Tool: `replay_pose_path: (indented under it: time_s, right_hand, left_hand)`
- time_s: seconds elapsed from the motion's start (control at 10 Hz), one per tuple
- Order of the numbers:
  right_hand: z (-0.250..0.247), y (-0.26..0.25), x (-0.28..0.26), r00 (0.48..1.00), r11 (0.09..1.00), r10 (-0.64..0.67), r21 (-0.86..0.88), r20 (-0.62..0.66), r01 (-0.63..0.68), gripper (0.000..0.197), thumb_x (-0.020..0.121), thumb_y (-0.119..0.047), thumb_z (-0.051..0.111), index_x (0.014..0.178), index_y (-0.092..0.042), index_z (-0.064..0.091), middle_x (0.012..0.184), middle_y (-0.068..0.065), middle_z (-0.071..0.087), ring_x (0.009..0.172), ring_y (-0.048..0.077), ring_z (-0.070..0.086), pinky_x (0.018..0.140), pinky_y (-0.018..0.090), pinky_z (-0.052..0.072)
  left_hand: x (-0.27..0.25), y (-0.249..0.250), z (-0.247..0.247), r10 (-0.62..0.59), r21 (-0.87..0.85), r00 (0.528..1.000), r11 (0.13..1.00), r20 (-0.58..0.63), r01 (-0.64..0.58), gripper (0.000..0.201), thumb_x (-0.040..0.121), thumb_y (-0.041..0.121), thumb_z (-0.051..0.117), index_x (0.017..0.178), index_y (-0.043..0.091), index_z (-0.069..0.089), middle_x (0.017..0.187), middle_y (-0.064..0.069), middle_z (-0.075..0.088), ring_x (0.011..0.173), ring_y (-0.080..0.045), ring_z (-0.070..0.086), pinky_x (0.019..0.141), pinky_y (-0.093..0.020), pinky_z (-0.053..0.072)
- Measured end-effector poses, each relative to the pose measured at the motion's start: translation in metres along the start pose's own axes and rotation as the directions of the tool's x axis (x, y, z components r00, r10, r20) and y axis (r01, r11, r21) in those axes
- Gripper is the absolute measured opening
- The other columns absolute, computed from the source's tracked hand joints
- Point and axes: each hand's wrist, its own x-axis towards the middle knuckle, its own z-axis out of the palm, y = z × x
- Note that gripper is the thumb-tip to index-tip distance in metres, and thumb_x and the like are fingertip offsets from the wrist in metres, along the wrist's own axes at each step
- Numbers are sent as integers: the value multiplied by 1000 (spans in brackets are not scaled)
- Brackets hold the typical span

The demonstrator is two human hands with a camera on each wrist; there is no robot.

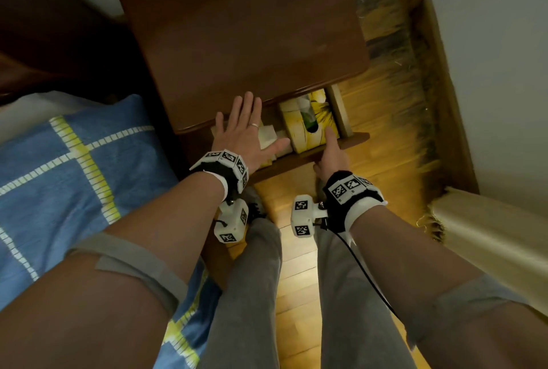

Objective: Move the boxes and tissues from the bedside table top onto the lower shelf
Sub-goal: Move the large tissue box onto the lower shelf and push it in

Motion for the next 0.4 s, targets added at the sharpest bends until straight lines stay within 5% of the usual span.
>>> replay_pose_path:
  time_s: [0.1,0.2,0.4]
  right_hand:
    - [12,-20,-8,989,995,-78,79,128,69,95,77,-77,47,144,-11,41,124,13,57,111,30,61,100,46,50]
    - [27,-47,-14,947,974,-188,177,261,144,84,90,-71,37,155,-19,23,153,14,39,131,29,52,108,44,44]
    - [30,-64,-9,869,951,-308,99,387,293,81,92,-73,20,157,-26,14,161,5,28,144,25,36,116,48,29]
  left_hand:
    - [-1,-3,-1,22,-12,1000,1000,-18,-22,116,73,95,17,158,21,-11,166,3,-22,152,-16,-20,123,-54,-3]
    - [-3,-11,-9,52,-4,999,999,-1,-52,115,73,95,18,158,22,-12,166,5,-22,152,-15,-20,124,-53,-2]
    - [-2,-20,-16,78,15,996,997,46,-79,117,74,94,21,157,19,-15,164,6,-26,152,-15,-22,123,-55,0]
